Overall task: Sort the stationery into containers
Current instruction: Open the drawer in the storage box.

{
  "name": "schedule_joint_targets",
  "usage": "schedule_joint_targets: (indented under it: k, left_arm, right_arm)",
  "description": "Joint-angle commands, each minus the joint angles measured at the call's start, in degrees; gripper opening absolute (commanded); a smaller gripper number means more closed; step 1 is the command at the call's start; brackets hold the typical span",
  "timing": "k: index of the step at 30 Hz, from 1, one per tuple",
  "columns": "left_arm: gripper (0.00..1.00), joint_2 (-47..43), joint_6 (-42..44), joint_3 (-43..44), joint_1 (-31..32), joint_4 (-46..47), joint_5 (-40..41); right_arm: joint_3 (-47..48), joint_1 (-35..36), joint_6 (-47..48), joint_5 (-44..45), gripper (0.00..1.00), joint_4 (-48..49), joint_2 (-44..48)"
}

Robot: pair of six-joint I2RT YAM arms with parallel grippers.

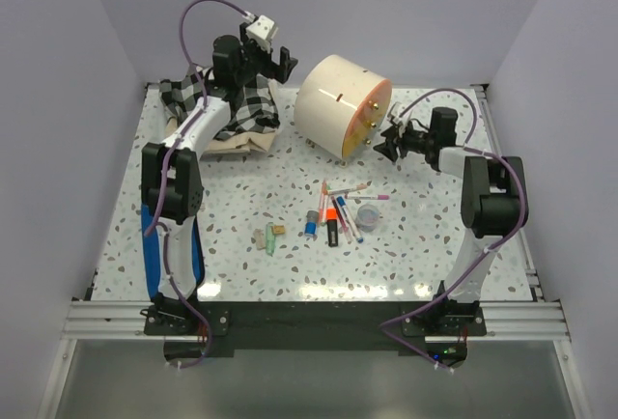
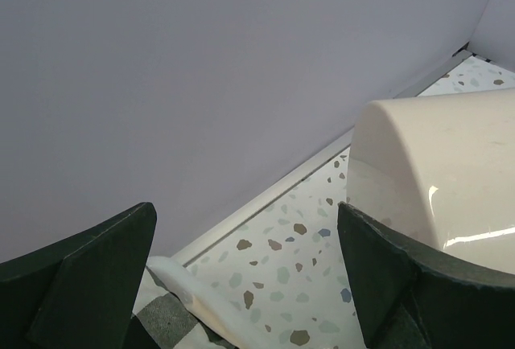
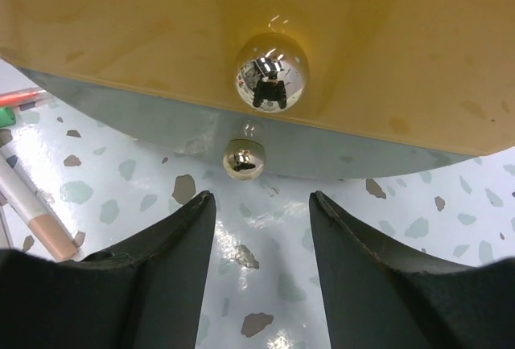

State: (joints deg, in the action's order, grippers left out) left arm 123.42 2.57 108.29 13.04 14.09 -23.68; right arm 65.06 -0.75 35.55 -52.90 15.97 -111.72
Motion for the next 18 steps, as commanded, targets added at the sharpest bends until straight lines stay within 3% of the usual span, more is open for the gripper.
schedule_joint_targets:
  k: [1, 7, 18]
  left_arm:
    - [1.0, 0.1, -0.5, 1.5, -0.3, 3.2, 1.0]
    - [1.0, -0.5, -0.7, -0.3, -0.4, 4.5, 1.5]
    - [1.0, -1.2, -1.9, -2.3, -1.3, 7.1, 1.4]
  right_arm:
    - [1.0, 2.1, -1.4, 1.5, 0.55, 4.2, 0.1]
    - [2.0, 4.1, -2.9, 2.6, 0.55, 1.4, -0.5]
    - [5.1, 4.3, -6.8, 6.2, 0.46, 0.1, -3.2]
